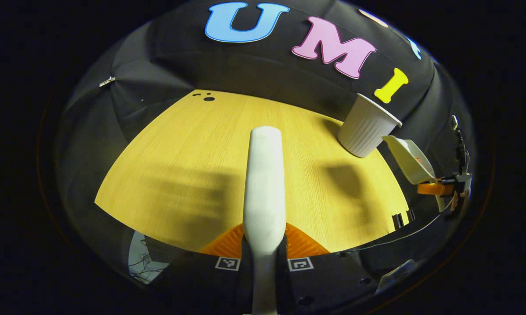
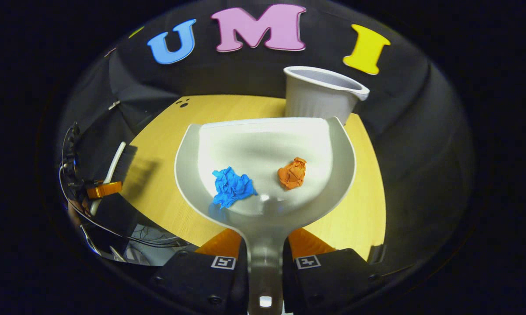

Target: Pick up the small broom and dustpan from the desktop, sweep the trash into the dustpan with the broom, and then empty the trash into the garbage bin.

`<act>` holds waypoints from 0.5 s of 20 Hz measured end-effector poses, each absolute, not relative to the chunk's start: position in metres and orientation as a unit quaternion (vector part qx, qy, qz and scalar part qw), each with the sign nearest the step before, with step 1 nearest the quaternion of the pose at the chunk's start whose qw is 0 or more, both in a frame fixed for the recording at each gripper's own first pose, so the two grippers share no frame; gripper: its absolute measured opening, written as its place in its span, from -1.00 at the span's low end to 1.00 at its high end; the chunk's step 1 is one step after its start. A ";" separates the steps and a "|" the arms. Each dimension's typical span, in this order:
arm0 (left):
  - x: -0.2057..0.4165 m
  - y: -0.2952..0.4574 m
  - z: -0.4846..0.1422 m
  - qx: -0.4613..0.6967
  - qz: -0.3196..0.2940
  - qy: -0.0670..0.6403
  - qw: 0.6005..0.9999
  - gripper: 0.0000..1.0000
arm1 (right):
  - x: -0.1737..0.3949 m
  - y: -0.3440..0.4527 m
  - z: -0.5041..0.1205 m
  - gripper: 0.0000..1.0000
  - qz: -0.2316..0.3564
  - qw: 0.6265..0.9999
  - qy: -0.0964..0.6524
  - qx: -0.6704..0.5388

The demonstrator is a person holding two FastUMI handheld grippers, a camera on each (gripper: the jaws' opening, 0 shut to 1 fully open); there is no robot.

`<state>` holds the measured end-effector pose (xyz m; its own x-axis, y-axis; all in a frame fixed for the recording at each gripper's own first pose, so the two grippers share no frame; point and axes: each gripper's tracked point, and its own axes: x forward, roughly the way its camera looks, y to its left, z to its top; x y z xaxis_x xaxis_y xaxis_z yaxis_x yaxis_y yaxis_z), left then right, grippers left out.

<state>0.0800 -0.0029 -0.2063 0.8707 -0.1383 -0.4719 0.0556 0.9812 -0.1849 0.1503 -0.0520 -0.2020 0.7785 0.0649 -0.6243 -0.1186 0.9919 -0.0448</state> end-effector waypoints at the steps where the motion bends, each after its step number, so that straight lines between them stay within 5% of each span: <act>1: 0.082 -0.002 -0.205 -0.081 -0.052 0.249 0.964 -0.50 | 0.152 -0.051 -0.200 -0.31 0.037 0.945 0.324 -0.034; 10: 0.114 0.009 -0.186 -0.102 -0.042 0.259 0.960 -0.48 | 0.178 -0.082 -0.166 -0.31 -0.028 0.961 0.274 -0.019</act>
